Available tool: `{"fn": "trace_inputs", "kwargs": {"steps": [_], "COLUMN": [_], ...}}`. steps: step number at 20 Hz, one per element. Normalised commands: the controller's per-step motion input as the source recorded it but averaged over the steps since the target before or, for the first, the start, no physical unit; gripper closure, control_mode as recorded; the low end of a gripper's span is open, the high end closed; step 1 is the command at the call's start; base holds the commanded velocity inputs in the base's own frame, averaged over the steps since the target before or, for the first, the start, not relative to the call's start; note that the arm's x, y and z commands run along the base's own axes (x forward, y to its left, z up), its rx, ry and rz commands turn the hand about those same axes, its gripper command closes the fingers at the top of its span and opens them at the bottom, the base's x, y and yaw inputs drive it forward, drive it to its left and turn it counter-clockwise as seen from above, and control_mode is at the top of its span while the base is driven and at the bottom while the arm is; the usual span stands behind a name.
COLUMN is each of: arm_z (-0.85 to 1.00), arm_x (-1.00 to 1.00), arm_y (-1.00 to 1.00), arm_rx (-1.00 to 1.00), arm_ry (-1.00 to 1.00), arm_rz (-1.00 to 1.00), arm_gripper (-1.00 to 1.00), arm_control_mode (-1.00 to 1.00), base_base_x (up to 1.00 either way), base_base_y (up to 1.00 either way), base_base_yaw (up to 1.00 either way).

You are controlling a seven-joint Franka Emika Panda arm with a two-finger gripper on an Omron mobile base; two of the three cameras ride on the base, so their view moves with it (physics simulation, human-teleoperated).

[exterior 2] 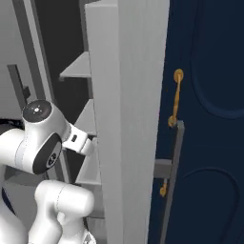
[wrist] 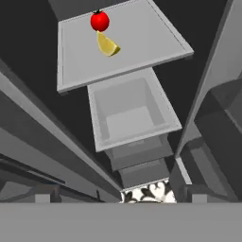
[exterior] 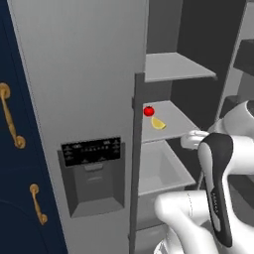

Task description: Grab a lemon wedge from the fridge and one ice cube from the ice bowl, and put them in the glass of lemonade.

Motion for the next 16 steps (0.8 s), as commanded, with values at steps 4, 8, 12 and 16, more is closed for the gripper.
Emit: {"fn": "trace_inputs", "kwargs": {"steps": [4,8,12,16], "arm_z": [0.0,0.0,0.0,0.0], "arm_x": [0.0,0.0,0.0,0.05], "arm_y": [0.0,0.0,0.0,0.0], "arm_rx": [0.0,0.0,0.0,0.0], "arm_ry": [0.0,0.0,0.0,0.0], "arm_rz": [0.0,0.0,0.0,0.03], "arm_gripper": [-1.0,-1.0,-1.0,-1.0], "arm_control_mode": [1.0,1.0,1.0,-1.0], "base_base_x": [0.16,0.5,0.43,0.1], "base_base_y": [-0.57,0.08,0.18,-0.02], "base_base_yaw": [0.07,-0.02,-0.03,0.02]}}
